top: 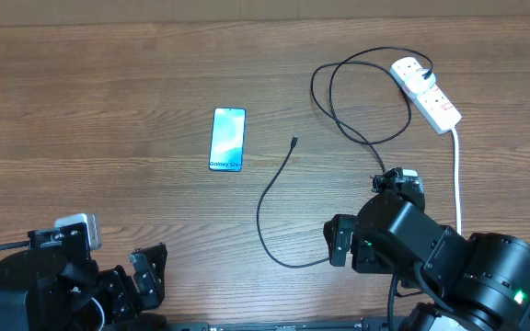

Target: Plug charger to phone and switch on socket

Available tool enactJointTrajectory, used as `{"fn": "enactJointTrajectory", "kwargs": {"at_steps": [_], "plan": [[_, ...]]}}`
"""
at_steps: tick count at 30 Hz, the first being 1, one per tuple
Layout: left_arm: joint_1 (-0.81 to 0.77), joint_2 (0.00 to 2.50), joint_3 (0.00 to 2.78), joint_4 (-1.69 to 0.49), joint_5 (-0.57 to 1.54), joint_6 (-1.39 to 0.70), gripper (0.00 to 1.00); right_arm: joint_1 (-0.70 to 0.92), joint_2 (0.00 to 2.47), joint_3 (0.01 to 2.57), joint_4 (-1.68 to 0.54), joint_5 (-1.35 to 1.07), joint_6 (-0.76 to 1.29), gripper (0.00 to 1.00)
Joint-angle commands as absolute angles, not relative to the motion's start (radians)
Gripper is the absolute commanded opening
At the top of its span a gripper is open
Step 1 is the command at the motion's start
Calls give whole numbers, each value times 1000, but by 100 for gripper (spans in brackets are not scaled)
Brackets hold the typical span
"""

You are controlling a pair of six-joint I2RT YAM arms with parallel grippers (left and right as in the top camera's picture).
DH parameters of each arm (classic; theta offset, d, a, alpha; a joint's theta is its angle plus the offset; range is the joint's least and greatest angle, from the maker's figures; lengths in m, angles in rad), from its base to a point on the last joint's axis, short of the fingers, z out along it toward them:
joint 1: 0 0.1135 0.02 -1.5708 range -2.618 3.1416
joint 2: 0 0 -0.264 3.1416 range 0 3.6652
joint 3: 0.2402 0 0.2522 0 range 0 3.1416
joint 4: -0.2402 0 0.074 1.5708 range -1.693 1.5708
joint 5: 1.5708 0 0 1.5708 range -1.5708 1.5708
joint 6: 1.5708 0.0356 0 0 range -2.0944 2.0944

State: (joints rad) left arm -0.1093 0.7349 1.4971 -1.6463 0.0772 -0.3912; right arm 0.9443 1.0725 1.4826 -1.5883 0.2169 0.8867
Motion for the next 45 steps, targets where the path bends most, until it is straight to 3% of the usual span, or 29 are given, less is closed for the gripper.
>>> {"fn": "enactJointTrajectory", "kwargs": {"at_steps": [1, 17, 20, 30, 37, 45], "plan": [[-105, 728, 1492, -1645, 67, -408, 100, 950, 1070, 1478, -1595, 215, 886, 100], [-105, 728, 1492, -1645, 68, -408, 100, 941, 1002, 1466, -1470, 355, 811, 100], [-105, 728, 1492, -1645, 67, -408, 100, 875, 953, 1398, -1307, 347, 644, 100], [-105, 728, 1492, -1645, 68, -408, 100, 419, 672, 933, -693, -84, 171, 100], [-105, 728, 1492, -1645, 68, -408, 100, 198, 440, 619, -432, -207, 118, 100], [-105, 728, 1492, -1645, 67, -408, 99, 130, 233, 290, -101, -275, 73, 100]]}}
